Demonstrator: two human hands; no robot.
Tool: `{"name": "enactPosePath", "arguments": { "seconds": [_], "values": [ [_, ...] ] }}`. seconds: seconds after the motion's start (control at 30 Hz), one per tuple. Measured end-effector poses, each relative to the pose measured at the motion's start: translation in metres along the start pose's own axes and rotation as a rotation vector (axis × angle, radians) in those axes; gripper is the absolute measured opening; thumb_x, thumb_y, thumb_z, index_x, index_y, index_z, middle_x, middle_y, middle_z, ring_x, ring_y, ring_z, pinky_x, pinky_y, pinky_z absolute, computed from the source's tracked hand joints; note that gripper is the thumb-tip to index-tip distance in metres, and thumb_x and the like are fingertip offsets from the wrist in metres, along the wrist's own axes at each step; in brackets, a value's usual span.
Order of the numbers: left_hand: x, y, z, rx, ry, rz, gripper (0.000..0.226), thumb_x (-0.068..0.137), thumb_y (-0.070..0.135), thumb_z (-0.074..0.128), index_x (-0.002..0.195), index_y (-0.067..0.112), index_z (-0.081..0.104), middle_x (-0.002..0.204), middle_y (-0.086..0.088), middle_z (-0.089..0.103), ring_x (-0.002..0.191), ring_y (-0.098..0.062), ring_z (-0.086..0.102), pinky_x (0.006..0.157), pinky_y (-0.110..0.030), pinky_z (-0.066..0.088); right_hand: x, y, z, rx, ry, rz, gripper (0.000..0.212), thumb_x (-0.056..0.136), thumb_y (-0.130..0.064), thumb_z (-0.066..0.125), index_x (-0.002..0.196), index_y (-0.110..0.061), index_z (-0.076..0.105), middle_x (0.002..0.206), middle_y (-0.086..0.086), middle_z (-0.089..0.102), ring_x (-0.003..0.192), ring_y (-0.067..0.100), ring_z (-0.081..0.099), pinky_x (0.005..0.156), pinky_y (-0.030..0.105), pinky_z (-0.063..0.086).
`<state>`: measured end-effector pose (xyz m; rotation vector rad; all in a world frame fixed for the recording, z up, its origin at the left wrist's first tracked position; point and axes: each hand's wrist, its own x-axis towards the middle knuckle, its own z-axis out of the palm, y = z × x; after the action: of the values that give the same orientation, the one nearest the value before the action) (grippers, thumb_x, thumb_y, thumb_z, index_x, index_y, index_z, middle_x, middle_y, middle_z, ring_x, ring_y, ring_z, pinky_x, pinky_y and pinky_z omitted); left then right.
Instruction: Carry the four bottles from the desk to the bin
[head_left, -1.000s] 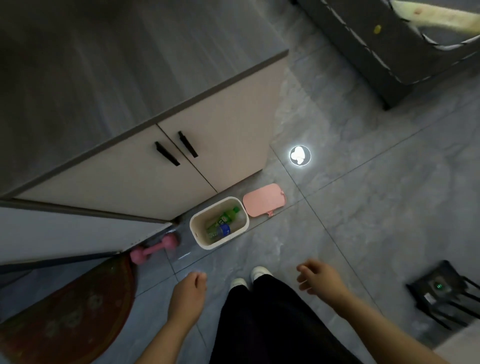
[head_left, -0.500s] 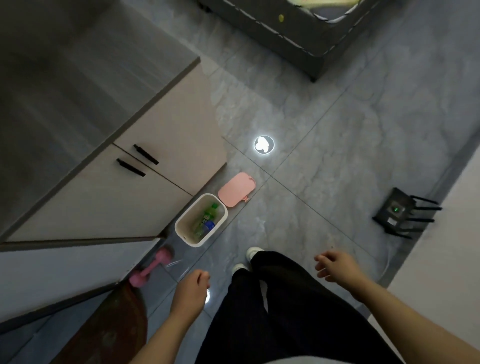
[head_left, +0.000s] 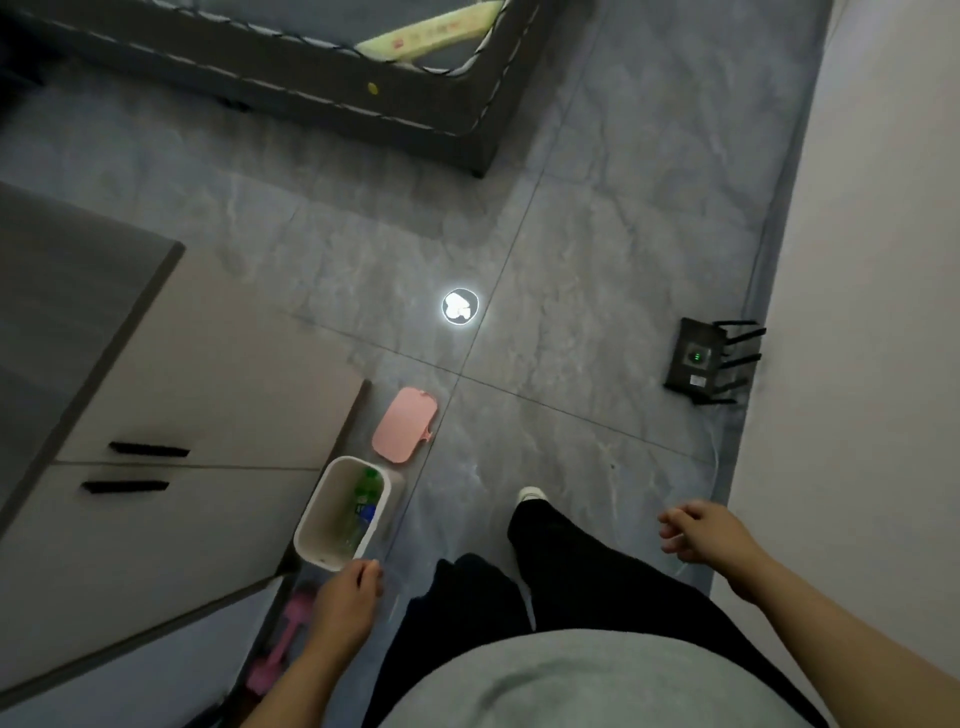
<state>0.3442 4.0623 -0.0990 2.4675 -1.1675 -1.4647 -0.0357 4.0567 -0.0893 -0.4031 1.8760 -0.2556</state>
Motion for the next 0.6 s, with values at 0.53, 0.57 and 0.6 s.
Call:
{"name": "enactPosePath", "arguments": {
  "seconds": [0.53,0.57,0.6],
  "values": [
    [0.096,0.151,-0.004,0.136,-0.074,0.131,0.031,0.094,0.009,0.044,0.065,0.012,0.056,0.063,-0.005,0.058,0.055,-0.012,0.051,0.045,-0.014,0.042,0.041,-0.095,-0.073,0.248,0.095,0.058,0.03,0.096,-0.007,0.041,0.111,0.012,0.057,0.08,0.015,0.058,0.061,0.02,0.055,0.057,0.025,0.043],
    [0.106,0.167,-0.006,0.169,-0.088,0.138,0.031,0.094,0.011,0.044,0.065,0.013,0.056,0.065,-0.008,0.06,0.055,-0.015,0.052,0.05,-0.023,0.043,0.044,-0.099,-0.076,0.26,0.117,0.077,0.03,0.096,-0.007,0.041,0.111,0.013,0.057,0.081,0.015,0.058,0.06,0.02,0.054,0.056,0.024,0.043],
    [0.116,0.182,-0.008,0.199,-0.102,0.144,0.031,0.094,0.012,0.044,0.065,0.013,0.056,0.067,-0.011,0.06,0.056,-0.02,0.053,0.055,-0.028,0.042,0.046,-0.102,-0.079,0.27,0.138,0.097,0.03,0.096,-0.007,0.041,0.111,0.013,0.057,0.08,0.015,0.058,0.06,0.019,0.054,0.054,0.023,0.043]
  ]
}}
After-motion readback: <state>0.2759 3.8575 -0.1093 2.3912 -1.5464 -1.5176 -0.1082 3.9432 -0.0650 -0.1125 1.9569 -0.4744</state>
